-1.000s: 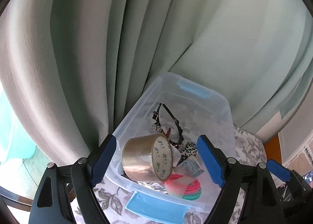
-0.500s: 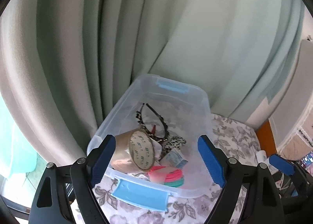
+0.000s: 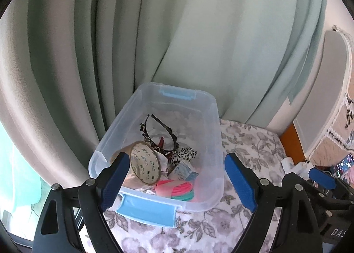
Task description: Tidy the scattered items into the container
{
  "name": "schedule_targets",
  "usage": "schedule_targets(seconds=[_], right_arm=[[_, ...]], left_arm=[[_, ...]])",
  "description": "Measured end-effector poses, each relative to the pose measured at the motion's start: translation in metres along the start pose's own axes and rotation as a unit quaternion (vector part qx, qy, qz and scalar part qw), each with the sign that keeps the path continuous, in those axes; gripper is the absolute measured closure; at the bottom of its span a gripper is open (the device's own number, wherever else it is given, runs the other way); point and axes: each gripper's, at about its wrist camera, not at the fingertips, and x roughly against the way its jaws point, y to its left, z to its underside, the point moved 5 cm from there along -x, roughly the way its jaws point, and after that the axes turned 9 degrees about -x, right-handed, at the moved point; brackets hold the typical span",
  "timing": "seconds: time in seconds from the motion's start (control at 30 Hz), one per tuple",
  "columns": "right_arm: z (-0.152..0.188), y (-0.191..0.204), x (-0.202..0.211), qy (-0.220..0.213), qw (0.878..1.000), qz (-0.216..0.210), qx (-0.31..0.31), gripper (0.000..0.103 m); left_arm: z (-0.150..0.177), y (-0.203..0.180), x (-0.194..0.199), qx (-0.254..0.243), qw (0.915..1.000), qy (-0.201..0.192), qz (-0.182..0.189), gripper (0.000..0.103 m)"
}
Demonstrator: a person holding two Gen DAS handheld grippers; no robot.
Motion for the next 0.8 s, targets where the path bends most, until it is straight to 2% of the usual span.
schedule_targets(seconds=[0.23,0.8], right_arm=[[0.004,0.001,0.006,0.003,1.000,0.006,0.004,0.000],[0.004,0.019,0.026,0.006,1.000,0.013,0.017,0.000]], left_arm=[[0.001,-0.010,0.004,-0.021,0.9998,0.006,-0.002,0.015],[0.001,-0.003,0.022,-0.016,0.9996,0.023,0.003,0.015]])
